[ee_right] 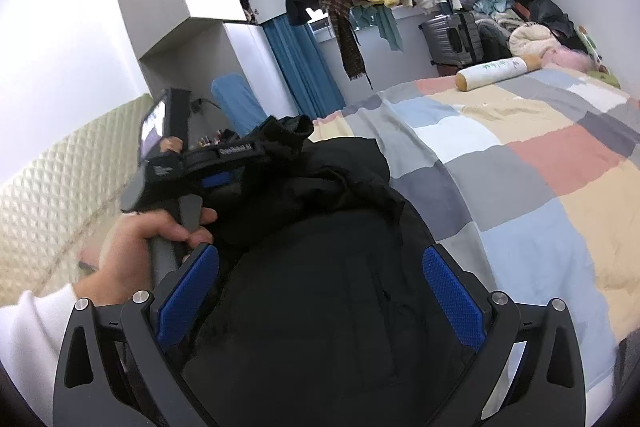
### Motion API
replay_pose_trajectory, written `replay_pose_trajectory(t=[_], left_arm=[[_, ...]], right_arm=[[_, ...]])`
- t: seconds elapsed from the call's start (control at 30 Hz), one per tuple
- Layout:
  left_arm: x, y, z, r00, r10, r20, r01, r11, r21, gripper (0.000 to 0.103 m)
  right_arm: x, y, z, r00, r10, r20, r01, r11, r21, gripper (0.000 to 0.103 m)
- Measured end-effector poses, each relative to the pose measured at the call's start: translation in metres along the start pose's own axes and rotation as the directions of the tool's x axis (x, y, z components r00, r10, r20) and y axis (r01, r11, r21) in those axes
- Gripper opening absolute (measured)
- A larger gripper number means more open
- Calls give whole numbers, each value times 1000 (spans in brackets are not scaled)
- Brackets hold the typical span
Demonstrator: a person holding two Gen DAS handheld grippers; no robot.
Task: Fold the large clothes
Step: 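Lower the sleeve onto the jacket front and open the left gripper, then close the right gripper on the folded sleeves at the jacket center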
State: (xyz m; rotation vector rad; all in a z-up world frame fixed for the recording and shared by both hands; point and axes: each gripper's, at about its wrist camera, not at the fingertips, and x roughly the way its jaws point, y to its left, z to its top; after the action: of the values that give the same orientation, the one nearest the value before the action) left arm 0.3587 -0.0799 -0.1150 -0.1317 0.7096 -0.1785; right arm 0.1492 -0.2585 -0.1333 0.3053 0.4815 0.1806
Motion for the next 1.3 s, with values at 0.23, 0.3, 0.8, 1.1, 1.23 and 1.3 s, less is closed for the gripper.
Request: replay_pose_trajectory(t=[0.23, 0.3, 0.8, 1.1, 1.23, 1.3], left_arm=[[-43, 31, 1, 998, 40, 56, -41, 999, 12, 80], [-55, 47, 1, 996, 57, 64, -57, 998, 2, 80], [-92, 198, -47, 979, 203, -18, -204, 976, -77, 94], [-40, 228, -62, 939, 334, -83, -335, 942, 5, 101], [-21, 232, -68, 931, 345, -118, -340, 939, 58, 100], [-13, 233, -70, 927, 357, -116, -350, 933, 80, 100]], right_arm=[[2, 12, 1, 1000, 8, -9, -8, 999, -32, 103], [4, 16, 1, 1000, 15, -10, -15, 999, -41, 103], [70, 56, 47, 995, 64, -71, -70, 994, -86, 103], [178, 42, 70, 992, 2, -129, -9, 998, -57, 96], [196, 36, 66, 991, 16, -131, -19, 1000, -21, 82], [203, 40, 66, 992, 21, -128, -26, 999, -32, 77]])
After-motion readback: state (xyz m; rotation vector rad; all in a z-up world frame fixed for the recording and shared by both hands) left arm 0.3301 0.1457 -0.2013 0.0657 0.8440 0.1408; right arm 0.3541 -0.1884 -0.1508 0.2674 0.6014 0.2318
